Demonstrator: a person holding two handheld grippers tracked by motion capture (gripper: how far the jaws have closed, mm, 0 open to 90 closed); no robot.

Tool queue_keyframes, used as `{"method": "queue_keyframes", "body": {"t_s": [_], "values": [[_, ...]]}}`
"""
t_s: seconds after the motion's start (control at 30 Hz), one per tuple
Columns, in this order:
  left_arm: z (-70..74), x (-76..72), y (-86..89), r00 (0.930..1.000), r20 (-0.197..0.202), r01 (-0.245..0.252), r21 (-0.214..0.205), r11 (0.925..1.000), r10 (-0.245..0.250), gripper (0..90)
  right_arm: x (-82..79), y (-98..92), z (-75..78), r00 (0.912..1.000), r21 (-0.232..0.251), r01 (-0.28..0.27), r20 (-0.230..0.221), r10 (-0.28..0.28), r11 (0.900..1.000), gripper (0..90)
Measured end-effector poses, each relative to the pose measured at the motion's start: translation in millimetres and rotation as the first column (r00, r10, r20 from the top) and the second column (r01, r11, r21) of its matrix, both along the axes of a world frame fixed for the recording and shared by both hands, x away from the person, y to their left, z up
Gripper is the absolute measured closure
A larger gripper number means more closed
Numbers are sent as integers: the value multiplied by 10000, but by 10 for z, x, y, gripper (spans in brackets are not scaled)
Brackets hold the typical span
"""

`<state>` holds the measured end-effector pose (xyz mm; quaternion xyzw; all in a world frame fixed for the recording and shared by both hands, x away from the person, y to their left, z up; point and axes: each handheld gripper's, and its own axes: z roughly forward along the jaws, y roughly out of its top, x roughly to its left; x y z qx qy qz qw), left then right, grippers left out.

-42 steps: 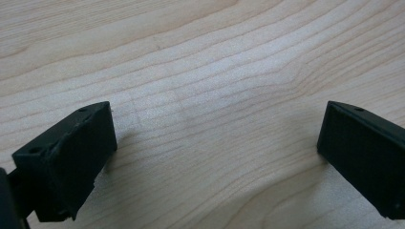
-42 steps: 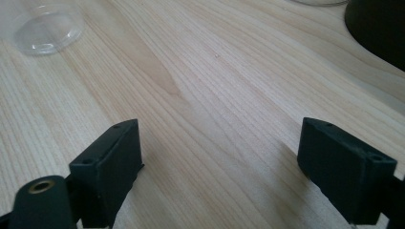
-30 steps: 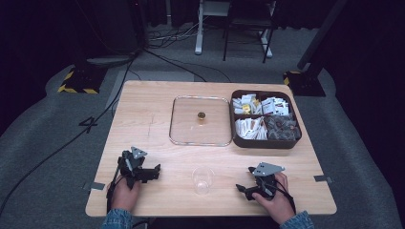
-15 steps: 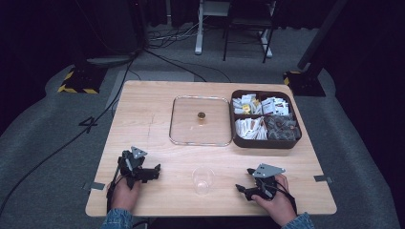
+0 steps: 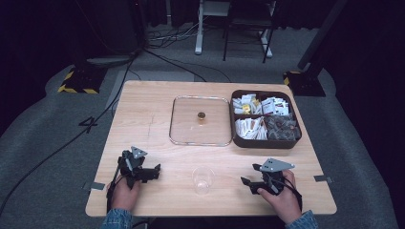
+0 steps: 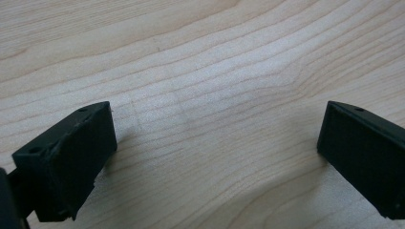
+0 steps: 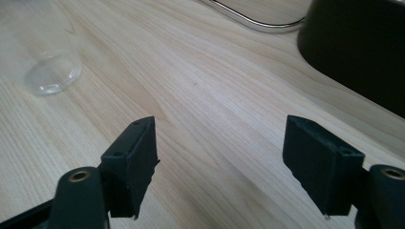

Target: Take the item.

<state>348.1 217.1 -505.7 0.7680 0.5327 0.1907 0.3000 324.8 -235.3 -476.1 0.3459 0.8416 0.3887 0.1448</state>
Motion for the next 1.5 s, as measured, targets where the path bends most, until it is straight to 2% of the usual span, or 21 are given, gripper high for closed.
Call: {"method": "queue_keyframes", "body": {"t_s": [0.03,0.07,0.43,0.63,0.8,0.97,1.2,1.27,1.43,1.5], "values": [[0,0,0,10000,-2,1,0,10000,-1,0,26,-23,28,9988,-226,-94,-491,83,9997,276],[0,0,0,10000,-4,1,-1,10000,-1,0,32,-40,41,9989,-235,-18,-476,7,9997,277],[2,12,0,10000,11,8,39,10000,-8,0,112,-225,289,9983,322,576,2,-577,9978,274],[0,25,-3,10000,-2,22,-14,10000,-22,0,134,-274,392,9972,349,722,167,-729,9968,298],[3,34,-2,10000,-7,41,25,10000,-41,0,148,-327,515,9950,822,841,470,-881,9931,338],[2,33,-3,10000,-20,33,11,10000,-33,0,164,-354,574,9926,888,933,691,-996,9917,338],[2,33,-3,10000,-15,34,10,10000,-34,0,222,-386,645,9864,1164,1190,996,-1308,9860,322],[2,33,-3,10000,-13,34,12,10000,-34,0,266,-405,680,9806,1220,1408,1192,-1554,9825,316],[2,33,-3,10000,-17,39,15,10000,-39,0,339,-446,733,9768,1358,1601,1211,-1768,9777,312],[2,33,-3,10000,-14,37,14,10000,-37,0,404,-480,768,9719,1383,1770,1313,-1952,9744,311]]}}
